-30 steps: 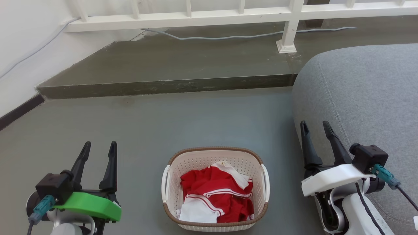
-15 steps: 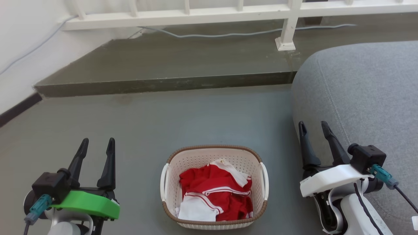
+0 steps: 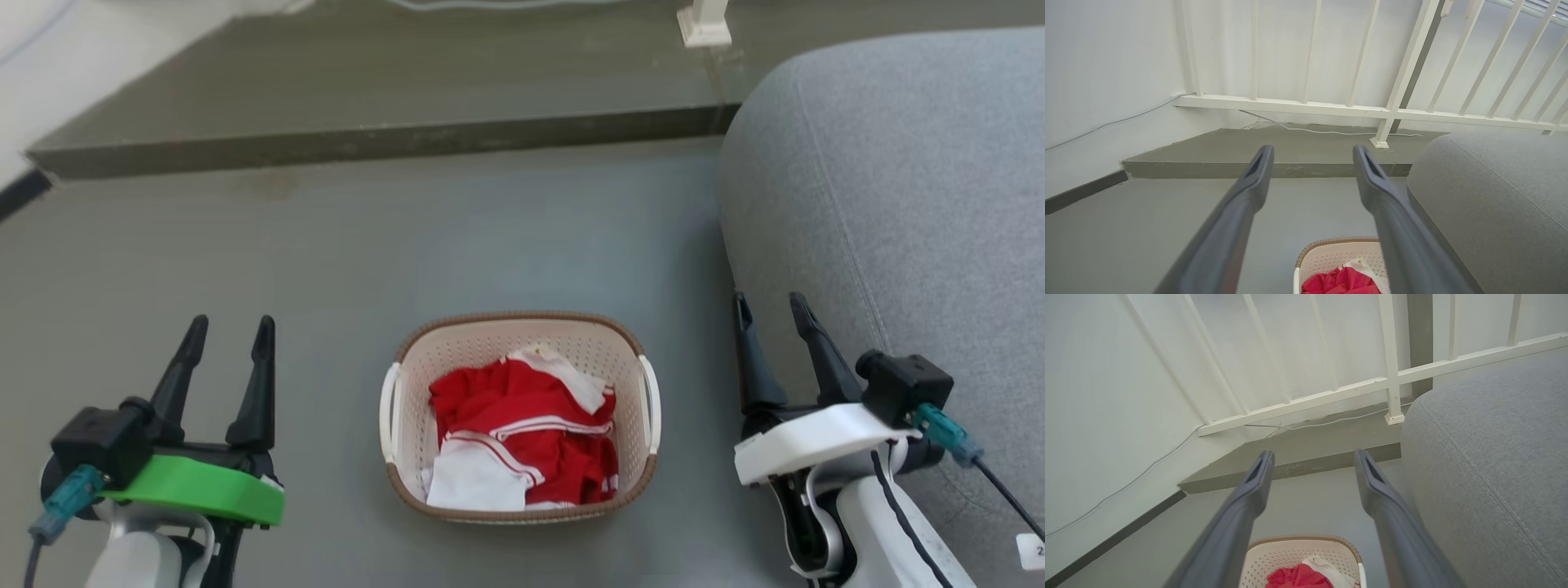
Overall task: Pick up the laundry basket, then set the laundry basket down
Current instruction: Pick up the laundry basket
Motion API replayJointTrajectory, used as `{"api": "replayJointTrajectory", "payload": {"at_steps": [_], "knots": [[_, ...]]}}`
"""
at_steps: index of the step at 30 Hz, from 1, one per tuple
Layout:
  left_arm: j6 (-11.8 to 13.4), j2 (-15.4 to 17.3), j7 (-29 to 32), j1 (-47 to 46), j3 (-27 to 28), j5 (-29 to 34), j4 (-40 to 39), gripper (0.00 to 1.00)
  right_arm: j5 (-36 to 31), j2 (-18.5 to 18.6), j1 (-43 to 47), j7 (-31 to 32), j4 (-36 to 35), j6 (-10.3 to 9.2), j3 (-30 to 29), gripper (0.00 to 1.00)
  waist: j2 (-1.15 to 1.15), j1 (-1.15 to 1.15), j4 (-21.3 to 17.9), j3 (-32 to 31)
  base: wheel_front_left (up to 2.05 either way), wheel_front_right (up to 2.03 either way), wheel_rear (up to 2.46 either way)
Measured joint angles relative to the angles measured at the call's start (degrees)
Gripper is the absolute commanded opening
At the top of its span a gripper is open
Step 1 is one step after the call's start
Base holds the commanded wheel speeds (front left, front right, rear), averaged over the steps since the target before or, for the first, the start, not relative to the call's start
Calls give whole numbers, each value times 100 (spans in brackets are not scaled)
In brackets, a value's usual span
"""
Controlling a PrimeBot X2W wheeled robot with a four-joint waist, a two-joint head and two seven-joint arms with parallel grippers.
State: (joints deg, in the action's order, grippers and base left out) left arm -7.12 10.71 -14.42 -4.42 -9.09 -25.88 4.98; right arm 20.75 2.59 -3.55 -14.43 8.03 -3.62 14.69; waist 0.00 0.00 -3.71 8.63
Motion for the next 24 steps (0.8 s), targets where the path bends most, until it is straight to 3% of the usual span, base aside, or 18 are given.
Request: {"api": "replayJointTrajectory", "payload": {"at_steps": [15,24], "knots": [[-1,590,0,-530,-376,-455,112,100,190,7,-550,-15,22,-234,235,100,0,0,-177,1026,0,0,0],[-1,914,0,-929,-831,-762,582,100,420,14,-893,-15,439,-302,359,100,0,0,-307,1669,0,0,0]]}}
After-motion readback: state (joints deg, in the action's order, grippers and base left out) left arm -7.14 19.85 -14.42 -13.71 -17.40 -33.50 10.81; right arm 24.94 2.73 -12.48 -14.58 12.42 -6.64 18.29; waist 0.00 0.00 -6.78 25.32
